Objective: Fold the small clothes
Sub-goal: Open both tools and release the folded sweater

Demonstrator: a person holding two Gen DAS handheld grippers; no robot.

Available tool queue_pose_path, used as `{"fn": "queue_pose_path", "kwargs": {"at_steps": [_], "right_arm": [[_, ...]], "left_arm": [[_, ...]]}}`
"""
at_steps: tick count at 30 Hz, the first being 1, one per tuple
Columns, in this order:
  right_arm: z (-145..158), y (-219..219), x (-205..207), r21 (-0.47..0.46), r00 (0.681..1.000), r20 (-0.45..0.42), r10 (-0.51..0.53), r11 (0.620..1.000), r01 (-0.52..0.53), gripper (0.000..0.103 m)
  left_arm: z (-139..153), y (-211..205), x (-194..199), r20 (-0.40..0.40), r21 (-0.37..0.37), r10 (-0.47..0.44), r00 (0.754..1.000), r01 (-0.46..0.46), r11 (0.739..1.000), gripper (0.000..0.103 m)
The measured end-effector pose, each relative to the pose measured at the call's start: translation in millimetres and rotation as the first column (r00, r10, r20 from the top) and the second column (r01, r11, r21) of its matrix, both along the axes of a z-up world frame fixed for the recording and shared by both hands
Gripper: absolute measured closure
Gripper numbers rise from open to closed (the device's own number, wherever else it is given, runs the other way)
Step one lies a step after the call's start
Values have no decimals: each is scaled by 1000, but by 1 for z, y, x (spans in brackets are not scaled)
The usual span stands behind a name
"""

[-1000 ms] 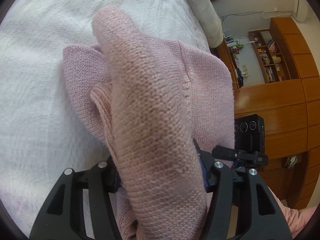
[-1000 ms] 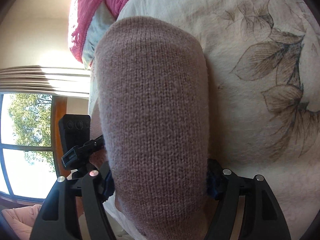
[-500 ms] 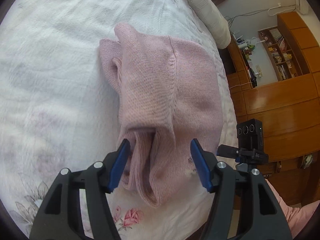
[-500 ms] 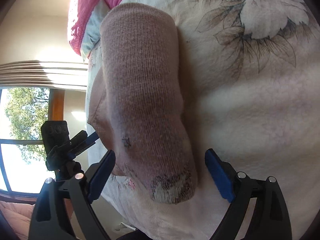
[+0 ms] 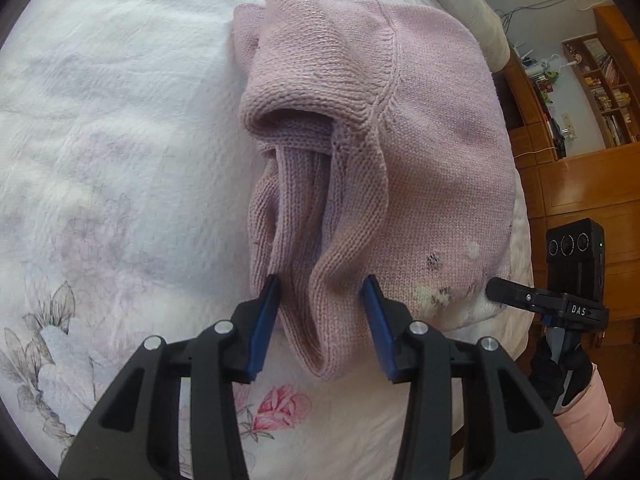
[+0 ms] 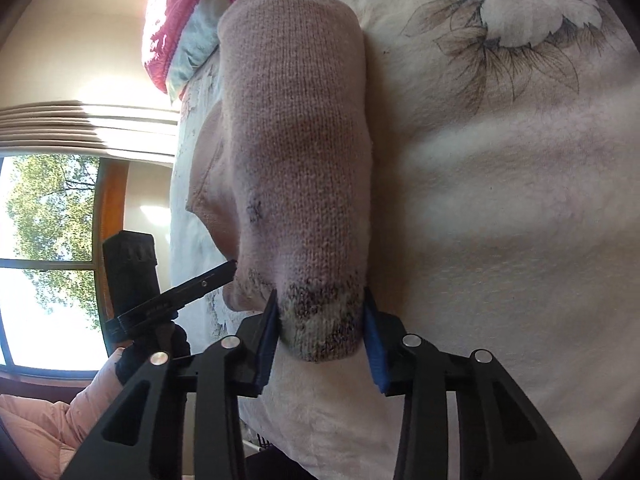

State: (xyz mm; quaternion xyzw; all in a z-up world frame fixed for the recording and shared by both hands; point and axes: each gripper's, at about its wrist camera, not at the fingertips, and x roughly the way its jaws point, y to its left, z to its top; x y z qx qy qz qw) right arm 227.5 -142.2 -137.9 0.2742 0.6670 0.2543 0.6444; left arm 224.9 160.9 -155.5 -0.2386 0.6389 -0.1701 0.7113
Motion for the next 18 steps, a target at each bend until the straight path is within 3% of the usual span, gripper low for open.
{"fn": "queue_pose_path", "kwargs": {"at_steps": [4, 7, 9, 12, 14, 18], "right_arm": [[-24, -7, -1, -43, 999, -48, -13, 999, 11, 61], [-31, -11, -4, -27, 997, -61, -38, 999, 36, 60], [-26, -10, -4, -40, 998, -46, -37, 999, 35, 53], [-10, -15, -15, -98, 1000, -8, -19, 995, 18, 34], [6, -10, -18, -179, 1000, 23, 13, 984, -9, 10], [33, 7, -25, -335, 992, 72, 103, 939, -73, 7]], "left_arm": [[-17, 8, -6, -54, 2, 39, 998, -39, 999, 49], [-15, 8, -7, -42, 23, 39, 998, -38, 999, 47], [-11, 8, -7, -41, 42, 46, 998, -45, 998, 47], [8, 1, -8, -26, 74, 52, 998, -50, 996, 48], [22, 1, -11, 0, 104, 48, 999, -48, 993, 48], [53, 1, -22, 45, 140, 68, 997, -74, 987, 43]]}}
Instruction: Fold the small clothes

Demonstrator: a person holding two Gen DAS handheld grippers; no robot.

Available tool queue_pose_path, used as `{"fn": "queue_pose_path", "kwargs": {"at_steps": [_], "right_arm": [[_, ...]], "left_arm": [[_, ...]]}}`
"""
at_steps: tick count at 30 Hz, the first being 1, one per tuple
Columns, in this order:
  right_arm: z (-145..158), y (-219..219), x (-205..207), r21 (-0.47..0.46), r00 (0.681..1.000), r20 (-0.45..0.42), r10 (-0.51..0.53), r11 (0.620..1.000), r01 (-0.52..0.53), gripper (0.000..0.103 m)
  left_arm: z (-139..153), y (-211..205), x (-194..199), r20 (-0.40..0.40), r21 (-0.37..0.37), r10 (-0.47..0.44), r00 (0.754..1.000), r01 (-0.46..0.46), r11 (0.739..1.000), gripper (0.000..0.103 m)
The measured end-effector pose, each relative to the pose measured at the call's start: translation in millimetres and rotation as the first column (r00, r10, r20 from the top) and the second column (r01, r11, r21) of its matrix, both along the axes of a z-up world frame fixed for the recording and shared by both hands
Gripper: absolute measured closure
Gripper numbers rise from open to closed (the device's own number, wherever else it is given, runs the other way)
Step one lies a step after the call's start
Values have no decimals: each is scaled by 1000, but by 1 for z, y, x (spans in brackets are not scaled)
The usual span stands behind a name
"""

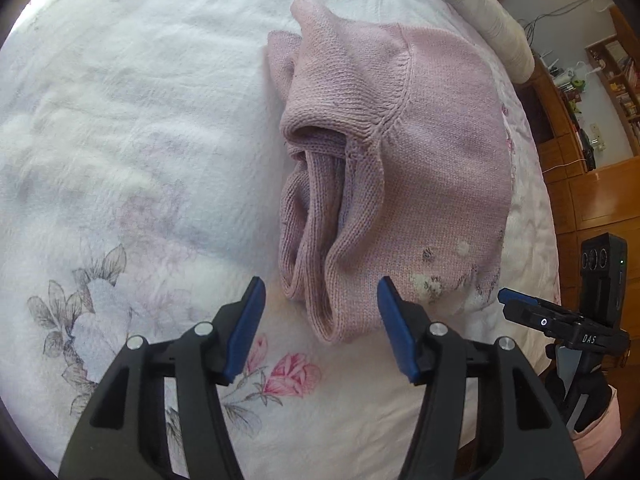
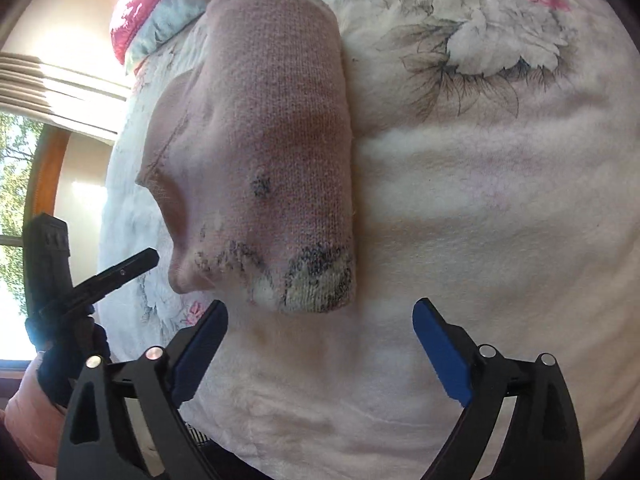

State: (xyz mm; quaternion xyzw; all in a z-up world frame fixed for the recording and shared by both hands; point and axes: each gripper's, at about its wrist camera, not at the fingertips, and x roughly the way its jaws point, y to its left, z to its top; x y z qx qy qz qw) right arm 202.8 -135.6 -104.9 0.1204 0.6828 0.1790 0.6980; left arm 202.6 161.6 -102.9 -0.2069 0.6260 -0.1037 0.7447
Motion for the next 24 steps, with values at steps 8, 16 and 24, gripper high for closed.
{"fn": "queue_pose_path", "kwargs": {"at_steps": [8, 16, 24], "right_arm": [[38, 36, -19, -200, 998, 52, 21, 980, -11, 6], [66, 26, -38, -211, 994, 109, 3, 977, 20, 6], [99, 36, -47, -304, 977, 212, 36, 952, 31, 4]], "left_arm": [[43, -8, -28, 32, 153, 20, 999, -25, 988, 34], [65, -10, -58, 44, 199, 49, 998, -56, 978, 30], [83, -23, -70, 62, 214, 30, 998, -42, 976, 28]]}}
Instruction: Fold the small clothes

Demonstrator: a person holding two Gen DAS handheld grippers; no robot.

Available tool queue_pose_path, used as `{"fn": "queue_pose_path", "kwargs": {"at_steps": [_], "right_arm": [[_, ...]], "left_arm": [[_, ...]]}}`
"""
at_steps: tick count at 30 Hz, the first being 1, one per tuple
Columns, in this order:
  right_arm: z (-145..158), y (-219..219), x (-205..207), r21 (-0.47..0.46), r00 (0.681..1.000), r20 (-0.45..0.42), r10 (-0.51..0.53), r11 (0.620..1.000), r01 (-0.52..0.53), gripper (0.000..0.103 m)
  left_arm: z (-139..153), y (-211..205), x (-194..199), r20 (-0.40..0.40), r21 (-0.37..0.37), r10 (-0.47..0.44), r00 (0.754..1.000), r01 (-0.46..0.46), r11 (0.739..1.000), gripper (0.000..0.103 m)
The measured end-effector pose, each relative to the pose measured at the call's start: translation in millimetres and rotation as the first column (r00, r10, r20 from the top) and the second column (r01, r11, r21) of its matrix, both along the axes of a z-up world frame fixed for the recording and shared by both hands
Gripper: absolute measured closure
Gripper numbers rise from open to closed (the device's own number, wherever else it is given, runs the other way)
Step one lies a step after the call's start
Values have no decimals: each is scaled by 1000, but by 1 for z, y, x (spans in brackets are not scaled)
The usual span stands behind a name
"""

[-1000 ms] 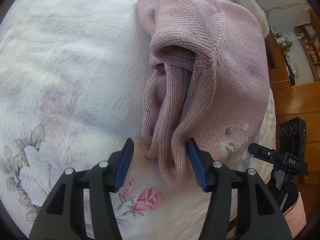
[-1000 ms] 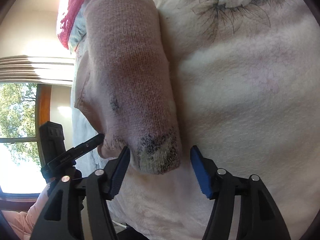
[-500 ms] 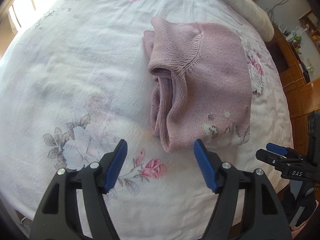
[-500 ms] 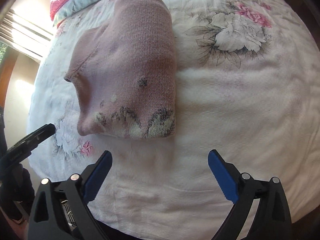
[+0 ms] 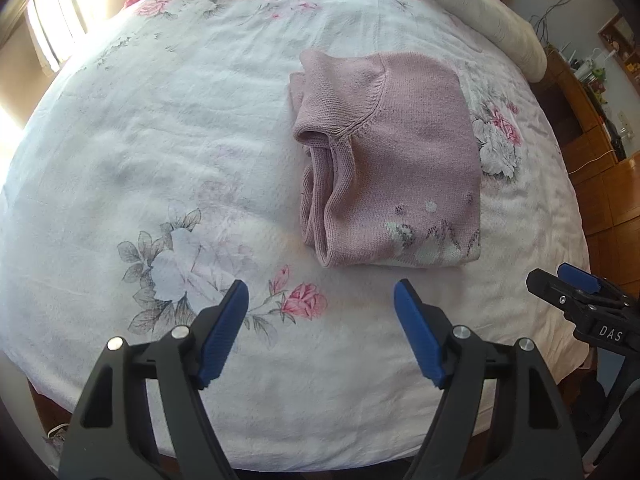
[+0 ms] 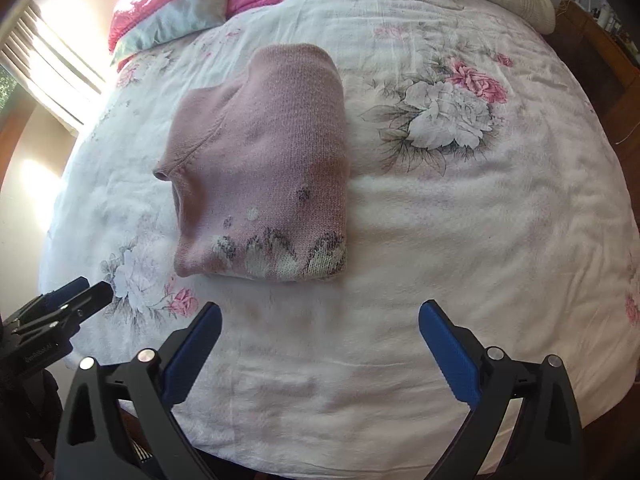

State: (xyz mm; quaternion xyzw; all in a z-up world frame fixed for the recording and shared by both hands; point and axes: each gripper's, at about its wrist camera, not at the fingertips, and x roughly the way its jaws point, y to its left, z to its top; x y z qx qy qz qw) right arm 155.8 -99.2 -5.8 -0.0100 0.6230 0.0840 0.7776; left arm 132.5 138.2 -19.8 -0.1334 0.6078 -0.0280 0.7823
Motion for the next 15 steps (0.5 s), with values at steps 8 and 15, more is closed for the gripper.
{"fn": "queue_pose_path", "kwargs": {"at_steps": [8, 15], "right_arm": [[37, 17, -14, -84, 991, 119, 60, 995, -50, 4], [58, 7, -20, -15, 975, 222, -28, 999, 32, 4]], "left_arm": [[17, -9, -3, 35, 22, -26, 999, 25, 999, 27], [20, -7, -3, 37, 30, -21, 999, 20, 999, 27]]}}
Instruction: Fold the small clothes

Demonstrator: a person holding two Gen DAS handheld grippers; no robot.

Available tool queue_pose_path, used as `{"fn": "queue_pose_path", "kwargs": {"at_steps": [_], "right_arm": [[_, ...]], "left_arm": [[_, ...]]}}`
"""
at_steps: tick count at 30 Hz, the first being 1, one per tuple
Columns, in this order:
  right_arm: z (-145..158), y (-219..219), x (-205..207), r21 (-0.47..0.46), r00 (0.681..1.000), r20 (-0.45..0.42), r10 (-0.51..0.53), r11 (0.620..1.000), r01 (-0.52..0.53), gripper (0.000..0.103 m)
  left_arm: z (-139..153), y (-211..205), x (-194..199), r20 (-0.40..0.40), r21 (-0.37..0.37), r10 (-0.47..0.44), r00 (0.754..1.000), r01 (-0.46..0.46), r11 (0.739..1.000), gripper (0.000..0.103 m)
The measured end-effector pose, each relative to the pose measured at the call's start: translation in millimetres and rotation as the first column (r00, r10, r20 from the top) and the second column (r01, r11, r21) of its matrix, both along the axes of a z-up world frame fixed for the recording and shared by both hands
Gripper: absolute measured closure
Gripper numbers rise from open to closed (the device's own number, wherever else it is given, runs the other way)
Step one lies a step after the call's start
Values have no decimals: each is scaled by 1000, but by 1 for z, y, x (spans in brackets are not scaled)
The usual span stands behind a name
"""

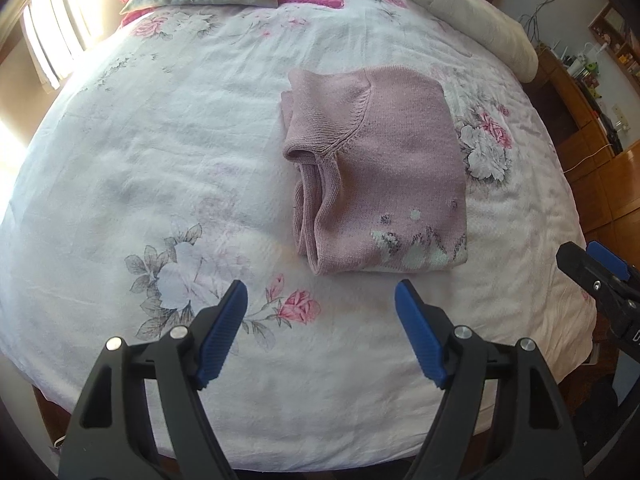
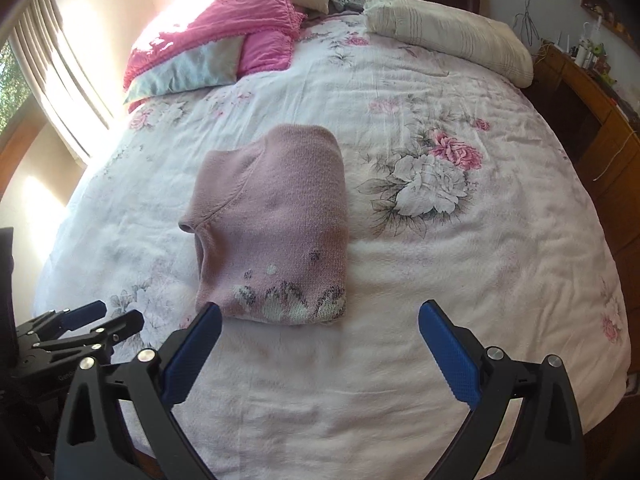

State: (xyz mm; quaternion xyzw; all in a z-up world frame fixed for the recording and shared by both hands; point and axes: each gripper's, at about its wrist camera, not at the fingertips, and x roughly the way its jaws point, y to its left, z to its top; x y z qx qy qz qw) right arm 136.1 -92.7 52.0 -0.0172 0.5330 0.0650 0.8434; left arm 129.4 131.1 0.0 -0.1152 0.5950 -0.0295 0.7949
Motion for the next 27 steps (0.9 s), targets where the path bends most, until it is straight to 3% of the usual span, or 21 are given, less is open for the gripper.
{"fn": "queue_pose_path", "kwargs": {"at_steps": [7, 27], "right_arm": [[-2, -2, 2, -40, 1000, 5, -8, 999, 9, 4], [-40, -6, 5, -69, 990, -141, -16, 998, 6, 4]], "left_arm": [[-3, -1, -1, -10, 1, -1, 1000, 1, 1000, 27], [-3, -3, 0, -4, 14, -2, 1000, 2, 1000, 27]]}}
